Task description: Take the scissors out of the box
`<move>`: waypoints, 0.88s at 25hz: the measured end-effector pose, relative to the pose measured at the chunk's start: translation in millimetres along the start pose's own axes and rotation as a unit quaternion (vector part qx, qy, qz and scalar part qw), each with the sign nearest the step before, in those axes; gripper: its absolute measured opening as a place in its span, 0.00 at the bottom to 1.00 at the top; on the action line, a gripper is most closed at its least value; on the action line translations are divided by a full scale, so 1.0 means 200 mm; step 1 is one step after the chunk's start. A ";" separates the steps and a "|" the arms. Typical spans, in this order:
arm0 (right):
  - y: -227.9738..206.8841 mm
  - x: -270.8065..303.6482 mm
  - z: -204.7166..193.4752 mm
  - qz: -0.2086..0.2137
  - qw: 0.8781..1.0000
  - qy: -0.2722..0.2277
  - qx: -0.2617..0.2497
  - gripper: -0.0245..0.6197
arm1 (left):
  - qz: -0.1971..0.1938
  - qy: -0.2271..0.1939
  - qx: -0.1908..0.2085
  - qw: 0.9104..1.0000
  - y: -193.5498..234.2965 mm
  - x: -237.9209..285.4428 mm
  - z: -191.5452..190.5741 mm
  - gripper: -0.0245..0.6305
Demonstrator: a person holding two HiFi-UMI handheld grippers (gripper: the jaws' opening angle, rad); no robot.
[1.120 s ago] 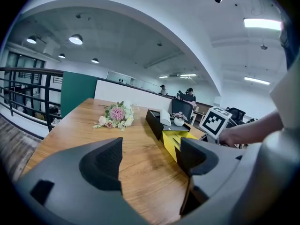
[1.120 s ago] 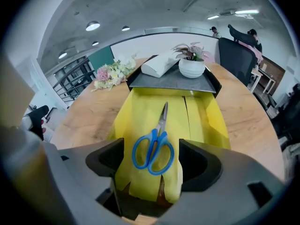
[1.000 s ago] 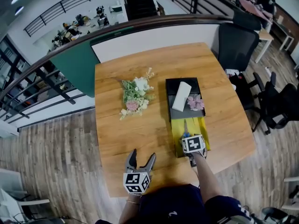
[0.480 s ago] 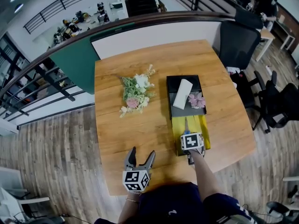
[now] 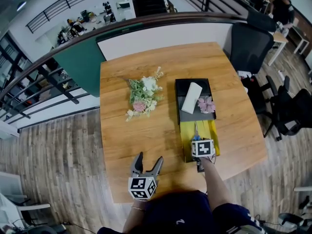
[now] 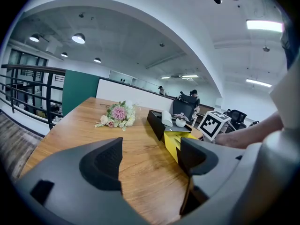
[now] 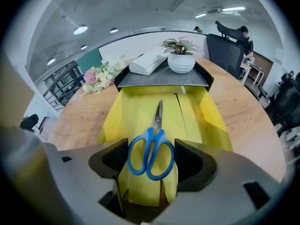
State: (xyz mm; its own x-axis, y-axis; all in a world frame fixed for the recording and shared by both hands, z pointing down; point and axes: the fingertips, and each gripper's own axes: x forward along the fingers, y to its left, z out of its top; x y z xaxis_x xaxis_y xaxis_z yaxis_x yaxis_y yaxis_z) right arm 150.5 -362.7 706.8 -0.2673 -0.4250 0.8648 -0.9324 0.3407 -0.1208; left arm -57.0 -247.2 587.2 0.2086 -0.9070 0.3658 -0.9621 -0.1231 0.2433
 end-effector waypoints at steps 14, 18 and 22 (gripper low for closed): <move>0.00 -0.17 0.02 0.010 0.998 -0.056 0.012 0.53 | -0.020 0.000 0.007 1.000 -0.07 0.01 -0.01 0.63; 0.02 -0.23 0.01 0.015 0.997 -0.077 0.006 0.53 | -0.029 0.000 0.011 1.000 -0.11 0.01 -0.01 0.63; 0.03 -0.29 0.02 0.016 0.994 -0.107 -0.006 0.53 | -0.042 0.002 0.017 0.999 -0.15 0.02 -0.01 0.63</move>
State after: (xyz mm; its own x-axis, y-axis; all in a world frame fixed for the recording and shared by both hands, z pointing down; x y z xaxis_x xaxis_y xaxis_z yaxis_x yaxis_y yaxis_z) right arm 159.8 -339.6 653.0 -0.3430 -0.5821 0.7373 -0.9201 0.3664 -0.1388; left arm -27.5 -245.3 583.4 0.2889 -0.8917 0.3484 -0.9466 -0.2117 0.2432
